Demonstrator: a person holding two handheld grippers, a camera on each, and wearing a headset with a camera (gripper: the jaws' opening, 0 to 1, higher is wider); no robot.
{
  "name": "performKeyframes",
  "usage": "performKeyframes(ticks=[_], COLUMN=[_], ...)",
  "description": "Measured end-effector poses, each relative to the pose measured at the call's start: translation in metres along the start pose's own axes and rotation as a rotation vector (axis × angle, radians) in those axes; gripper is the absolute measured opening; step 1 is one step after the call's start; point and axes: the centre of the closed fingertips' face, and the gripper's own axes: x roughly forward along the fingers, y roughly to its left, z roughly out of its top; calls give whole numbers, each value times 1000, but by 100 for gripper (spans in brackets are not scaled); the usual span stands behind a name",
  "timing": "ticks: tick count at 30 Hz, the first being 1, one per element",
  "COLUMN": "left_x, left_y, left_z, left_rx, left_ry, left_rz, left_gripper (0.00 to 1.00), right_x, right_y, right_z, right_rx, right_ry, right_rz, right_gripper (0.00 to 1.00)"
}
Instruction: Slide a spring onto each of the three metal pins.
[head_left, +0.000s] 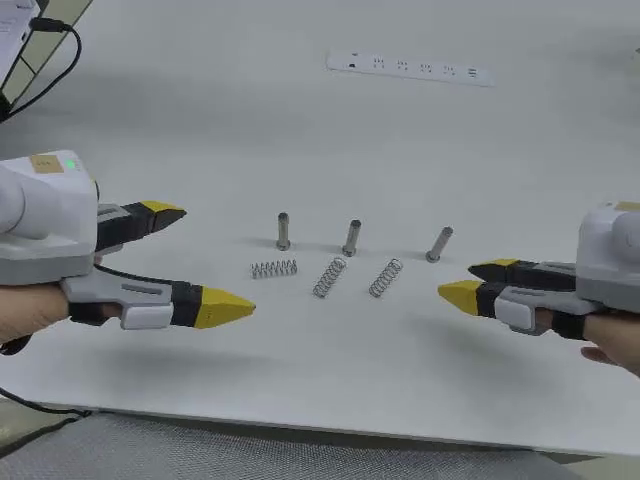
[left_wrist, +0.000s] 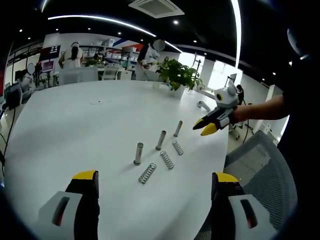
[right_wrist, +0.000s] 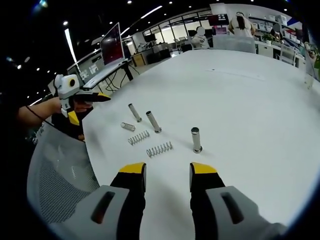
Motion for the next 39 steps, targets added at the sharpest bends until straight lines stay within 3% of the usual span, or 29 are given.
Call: performKeyframes(ticks=[16,23,29,39], left_x=[-3,-5,-5,-6], left_y=[1,1,1,1], left_z=[-2,-3,-3,-4], left_rx=[-4,-8,-8,-10], left_ry=[2,0,-3,-7], left_rz=[3,7,6,3], left_gripper=[90,90,90,89], right_x=[33,42,46,55], right_y=[29,32,28,13], right_z=[-7,-1,-3,1], right_rx=[55,111,137,429], right_ry=[113,114,129,80], right_rz=[61,54,15,-73], right_gripper=[30,29,28,27])
